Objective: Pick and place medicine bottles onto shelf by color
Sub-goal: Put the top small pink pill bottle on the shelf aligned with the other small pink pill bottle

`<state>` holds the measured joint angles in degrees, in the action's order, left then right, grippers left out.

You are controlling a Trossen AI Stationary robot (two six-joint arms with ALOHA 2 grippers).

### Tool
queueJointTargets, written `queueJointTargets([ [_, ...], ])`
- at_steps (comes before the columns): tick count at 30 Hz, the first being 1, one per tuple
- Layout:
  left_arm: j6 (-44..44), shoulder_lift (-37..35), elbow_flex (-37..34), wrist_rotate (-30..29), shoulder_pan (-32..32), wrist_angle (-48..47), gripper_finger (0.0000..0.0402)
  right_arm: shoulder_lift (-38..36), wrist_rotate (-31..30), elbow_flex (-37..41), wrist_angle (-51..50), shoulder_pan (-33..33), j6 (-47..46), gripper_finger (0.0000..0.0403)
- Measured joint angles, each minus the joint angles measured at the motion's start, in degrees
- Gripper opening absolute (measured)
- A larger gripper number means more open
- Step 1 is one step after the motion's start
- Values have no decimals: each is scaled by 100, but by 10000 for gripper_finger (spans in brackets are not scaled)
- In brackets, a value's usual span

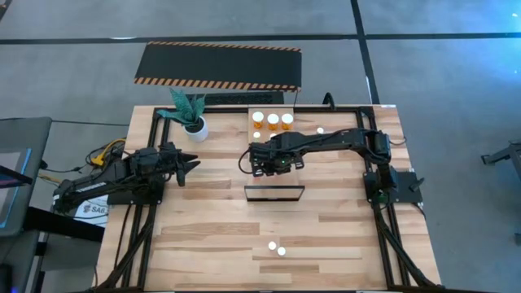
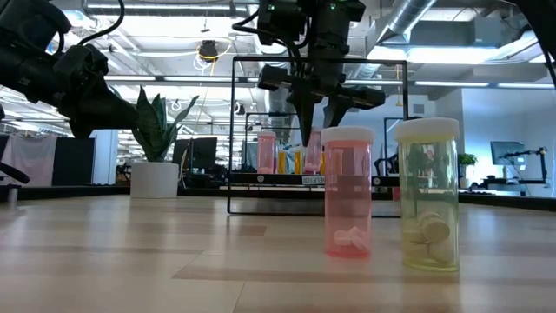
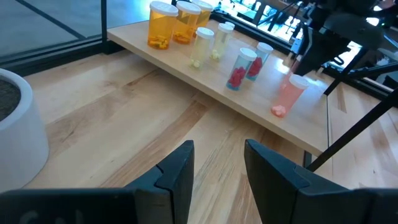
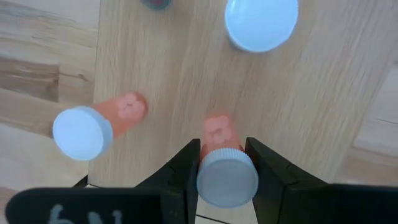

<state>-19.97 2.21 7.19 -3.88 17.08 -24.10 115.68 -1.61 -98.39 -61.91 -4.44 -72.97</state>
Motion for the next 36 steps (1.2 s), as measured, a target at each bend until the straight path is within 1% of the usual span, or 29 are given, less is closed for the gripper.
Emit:
queueJointTargets([
  [4,0,0,1,0,0,-2,128,138,6,-2,26,21,-27,123],
  [7,0,1,2,0,-1,0,128,192,135,-17,27,31,-46,123],
  [30,0,-1,-1,0,-2,0,128,249,158,-113,97,-20,103,124],
  [33,0,-2,-1,0,-1,0,128,268,158,-125,67,-20,114,131],
  [36,0,-2,0,0,-2,0,128,287,159,-114,47,-20,154,150],
])
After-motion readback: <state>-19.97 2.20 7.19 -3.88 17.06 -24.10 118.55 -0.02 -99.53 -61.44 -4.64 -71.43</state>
